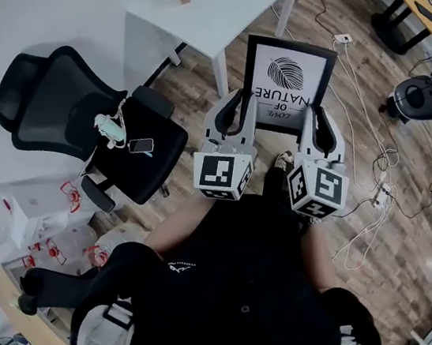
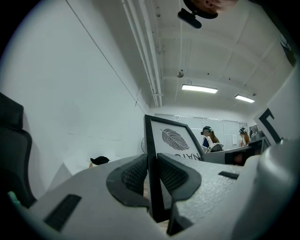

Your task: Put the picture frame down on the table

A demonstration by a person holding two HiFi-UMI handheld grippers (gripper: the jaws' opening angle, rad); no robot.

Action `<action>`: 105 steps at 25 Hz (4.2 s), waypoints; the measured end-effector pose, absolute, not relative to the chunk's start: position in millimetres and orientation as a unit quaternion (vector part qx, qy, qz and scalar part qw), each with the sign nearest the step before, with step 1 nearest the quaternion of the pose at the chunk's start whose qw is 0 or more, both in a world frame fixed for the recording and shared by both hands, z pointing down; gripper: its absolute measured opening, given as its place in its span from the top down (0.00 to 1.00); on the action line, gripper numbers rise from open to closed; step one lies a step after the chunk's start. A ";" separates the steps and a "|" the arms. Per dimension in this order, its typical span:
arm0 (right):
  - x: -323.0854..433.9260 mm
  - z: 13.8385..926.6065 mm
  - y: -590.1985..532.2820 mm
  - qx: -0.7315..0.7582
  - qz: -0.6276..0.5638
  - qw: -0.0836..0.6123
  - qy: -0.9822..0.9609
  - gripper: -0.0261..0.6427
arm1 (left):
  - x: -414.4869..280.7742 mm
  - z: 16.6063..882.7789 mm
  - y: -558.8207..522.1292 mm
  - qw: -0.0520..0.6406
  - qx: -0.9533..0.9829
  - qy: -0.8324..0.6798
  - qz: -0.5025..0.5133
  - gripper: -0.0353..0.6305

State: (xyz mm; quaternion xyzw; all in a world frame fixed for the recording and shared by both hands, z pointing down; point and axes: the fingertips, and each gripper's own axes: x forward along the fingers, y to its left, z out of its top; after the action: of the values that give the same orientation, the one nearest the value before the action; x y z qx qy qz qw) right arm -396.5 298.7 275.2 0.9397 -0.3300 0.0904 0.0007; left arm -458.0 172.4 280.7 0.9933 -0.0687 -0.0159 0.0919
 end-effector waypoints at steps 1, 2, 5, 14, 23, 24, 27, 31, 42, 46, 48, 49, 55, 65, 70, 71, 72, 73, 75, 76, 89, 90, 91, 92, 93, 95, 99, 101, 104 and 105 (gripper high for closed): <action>-394.3 276.8 295.6 0.938 0.091 0.000 -0.334 0.86 | -457.7 282.3 170.2 0.091 0.993 -0.074 -0.015 0.84; -392.3 278.1 291.1 0.936 0.091 0.001 -0.339 0.86 | -457.6 283.6 166.6 0.092 0.992 -0.080 -0.016 0.84; -382.2 278.6 272.7 0.929 0.086 0.003 -0.359 0.86 | -452.6 283.7 151.1 0.089 0.991 -0.103 -0.019 0.84; -309.4 278.5 232.8 0.914 0.086 -0.002 -0.397 0.86 | -388.0 282.9 117.5 0.083 0.987 -0.138 -0.018 0.84; -210.8 275.7 232.6 0.906 0.101 -0.004 -0.411 0.86 | -293.6 277.8 119.3 0.085 0.984 -0.157 -0.011 0.84; -198.8 274.6 233.4 0.906 0.102 -0.004 -0.412 0.86 | -282.5 276.4 120.6 0.084 0.984 -0.159 -0.011 0.84; -162.9 269.8 239.0 0.903 0.103 -0.007 -0.418 0.86 | -249.1 270.4 127.6 0.083 0.982 -0.167 -0.013 0.84; -121.3 266.9 247.7 0.900 0.100 -0.012 -0.425 0.86 | -209.2 266.1 137.7 0.080 0.981 -0.177 -0.016 0.84; -34.1 270.2 280.3 0.892 0.099 -0.021 -0.440 0.86 | -128.0 267.5 174.7 0.074 0.978 -0.192 -0.019 0.84; -19.2 276.0 287.0 0.891 0.106 -0.029 -0.440 0.86 | -113.6 269.7 181.8 0.067 0.979 -0.192 -0.014 0.84; -13.6 278.7 290.3 0.893 0.109 -0.031 -0.436 0.86 | -106.8 272.2 184.1 0.066 0.980 -0.188 -0.009 0.84; -10.5 279.6 292.0 0.894 0.110 -0.032 -0.433 0.86 | -102.9 273.1 185.1 0.066 0.980 -0.185 -0.008 0.84; 10.2 284.3 304.0 0.904 0.114 -0.033 -0.411 0.86 | -78.1 278.2 193.2 0.069 0.984 -0.164 -0.005 0.84; 65.0 289.7 314.6 0.933 0.113 -0.024 -0.340 0.86 | -6.1 287.9 192.1 0.081 0.993 -0.088 -0.002 0.84; 106.5 289.6 310.4 0.945 0.113 -0.026 -0.306 0.86 | 45.1 287.7 183.1 0.087 0.995 -0.054 0.000 0.84; 115.1 290.3 306.3 0.947 0.114 -0.026 -0.300 0.86 | 55.2 288.2 178.0 0.089 0.995 -0.049 0.001 0.84; 123.7 290.6 301.2 0.948 0.116 -0.026 -0.295 0.86 | 65.3 288.4 172.1 0.090 0.995 -0.044 0.003 0.84; 132.4 290.4 295.5 0.949 0.117 -0.026 -0.291 0.86 | 75.5 288.0 165.8 0.090 0.995 -0.039 0.004 0.84; 149.2 288.8 283.3 0.952 0.116 -0.025 -0.283 0.86 | 95.2 286.4 152.7 0.088 0.996 -0.029 0.004 0.84; 157.1 288.0 277.0 0.953 0.116 -0.024 -0.280 0.86 | 104.1 285.9 145.9 0.088 0.996 -0.026 0.003 0.84; 224.7 291.4 166.6 0.955 0.113 -0.025 -0.275 0.86 | 172.1 289.9 34.8 0.098 0.995 -0.025 -0.001 0.84; 226.1 292.9 156.0 0.953 0.113 -0.025 -0.279 0.86 | 172.5 291.8 24.7 0.099 0.995 -0.029 -0.001 0.84; 227.2 293.7 145.3 0.952 0.113 -0.025 -0.284 0.86 | 172.2 292.5 14.6 0.099 0.995 -0.034 -0.002 0.84; 228.1 294.0 134.6 0.951 0.112 -0.025 -0.288 0.86 | 171.6 292.4 4.4 0.097 0.995 -0.040 -0.003 0.84; 229.0 294.0 123.6 0.949 0.112 -0.025 -0.293 0.86 | 171.0 291.9 -6.1 0.094 0.994 -0.046 -0.005 0.84; 230.6 295.2 100.8 0.946 0.111 -0.026 -0.305 0.86 | 169.4 292.2 -27.7 0.091 0.994 -0.060 -0.008 0.84; 229.9 301.5 56.4 0.935 0.117 -0.019 -0.336 0.86 | 160.6 299.8 -67.6 0.094 0.991 -0.093 -0.005 0.84; 229.6 303.8 37.2 0.929 0.118 -0.012 -0.352 0.86 | 156.4 303.6 -84.3 0.097 0.989 -0.109 -0.005 0.84; 228.4 306.9 17.0 0.920 0.120 -0.007 -0.374 0.86 | 149.9 307.4 -101.1 0.100 0.986 -0.133 -0.005 0.84; 228.6 307.0 11.1 0.917 0.120 -0.006 -0.381 0.86 | 148.1 307.6 -105.7 0.101 0.985 -0.141 -0.006 0.84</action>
State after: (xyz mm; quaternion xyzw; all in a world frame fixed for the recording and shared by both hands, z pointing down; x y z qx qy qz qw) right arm 228.6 11.1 307.0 0.9167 -0.3812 0.1199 -0.0056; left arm 148.1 -105.7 307.6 0.9849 -0.1406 -0.0061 0.1006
